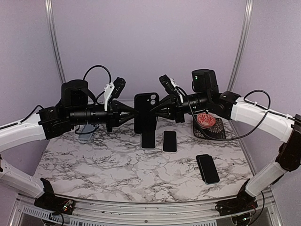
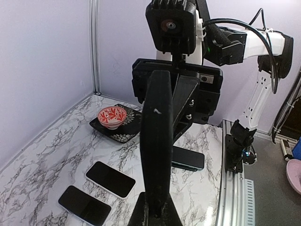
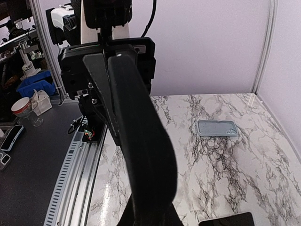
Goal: Put the phone into the phone case
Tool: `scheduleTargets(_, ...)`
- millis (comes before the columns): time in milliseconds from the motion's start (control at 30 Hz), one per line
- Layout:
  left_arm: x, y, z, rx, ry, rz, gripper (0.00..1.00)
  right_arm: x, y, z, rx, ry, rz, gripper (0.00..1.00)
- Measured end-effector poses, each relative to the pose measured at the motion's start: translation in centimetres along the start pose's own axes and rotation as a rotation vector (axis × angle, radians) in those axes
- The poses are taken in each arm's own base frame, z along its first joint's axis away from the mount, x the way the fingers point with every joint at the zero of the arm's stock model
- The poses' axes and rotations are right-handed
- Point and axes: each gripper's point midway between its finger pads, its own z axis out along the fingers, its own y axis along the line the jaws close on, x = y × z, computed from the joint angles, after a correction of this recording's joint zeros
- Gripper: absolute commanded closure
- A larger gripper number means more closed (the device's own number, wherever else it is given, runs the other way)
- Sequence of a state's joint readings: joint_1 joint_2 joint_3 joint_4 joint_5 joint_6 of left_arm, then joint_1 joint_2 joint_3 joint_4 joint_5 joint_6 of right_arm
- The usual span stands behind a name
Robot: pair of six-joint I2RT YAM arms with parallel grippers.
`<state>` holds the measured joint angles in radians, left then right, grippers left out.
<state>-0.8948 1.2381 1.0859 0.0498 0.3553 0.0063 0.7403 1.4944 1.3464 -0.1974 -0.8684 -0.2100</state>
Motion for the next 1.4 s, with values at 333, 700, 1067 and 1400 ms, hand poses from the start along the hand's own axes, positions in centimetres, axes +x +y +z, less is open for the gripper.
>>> scheduleTargets(333,3.7,2.2,3.2,-0.003,0.049,-0.27,1.0,2.8,-1.7,-0.1,0.093,0.06,0.108,0.01)
scheduleTargets(700,21.6,6.7,3.9,-0.124,0.431,-1.094,1.0,10.6,-5.1,-4.1,0.496,0.175,0.368,0.01)
scheduleTargets(1067,29.2,3.4,3.2,-0.151,0.548,-1.432,0.86,13.5,-5.8,-6.3,0.679,0.223,0.501,0.01)
scheduleTargets(1400,27.8,3.6,3.1,-0.174,0.508,-1.421,0.15,18.4,-6.5,-12.4,1.065,0.479,0.698,0.01)
